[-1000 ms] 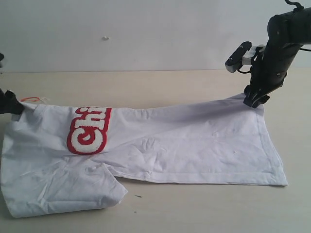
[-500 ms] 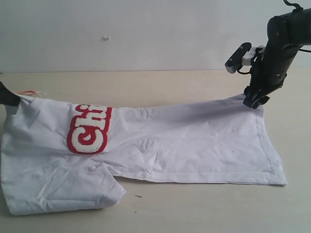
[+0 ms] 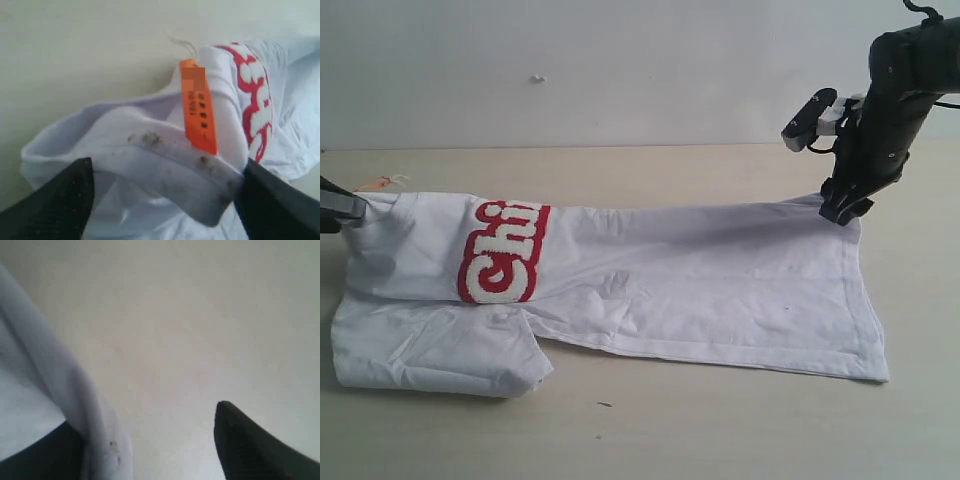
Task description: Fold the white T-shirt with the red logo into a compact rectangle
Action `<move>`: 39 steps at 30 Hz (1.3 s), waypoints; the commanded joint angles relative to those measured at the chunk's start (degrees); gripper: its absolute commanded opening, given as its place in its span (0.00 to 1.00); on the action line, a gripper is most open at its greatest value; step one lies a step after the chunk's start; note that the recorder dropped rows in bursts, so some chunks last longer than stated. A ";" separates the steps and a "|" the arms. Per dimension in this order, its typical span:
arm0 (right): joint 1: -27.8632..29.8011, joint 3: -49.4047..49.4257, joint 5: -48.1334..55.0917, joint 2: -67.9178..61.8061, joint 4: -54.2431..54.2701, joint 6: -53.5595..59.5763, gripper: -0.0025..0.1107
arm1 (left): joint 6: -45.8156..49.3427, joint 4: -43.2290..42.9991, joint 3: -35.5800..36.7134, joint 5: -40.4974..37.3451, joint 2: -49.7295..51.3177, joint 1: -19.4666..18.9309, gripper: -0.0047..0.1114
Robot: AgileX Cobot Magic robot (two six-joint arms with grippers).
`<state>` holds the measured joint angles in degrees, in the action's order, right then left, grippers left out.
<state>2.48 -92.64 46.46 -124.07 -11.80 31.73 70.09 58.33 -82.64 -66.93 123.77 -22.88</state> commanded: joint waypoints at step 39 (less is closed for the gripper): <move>0.29 -0.40 -4.26 0.08 -1.07 -2.86 0.56 | 13.49 23.08 -4.02 -3.03 0.91 -0.42 0.71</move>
<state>2.48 -92.64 43.80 -124.97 -13.43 29.74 80.27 82.93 -86.53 -69.19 124.91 -25.68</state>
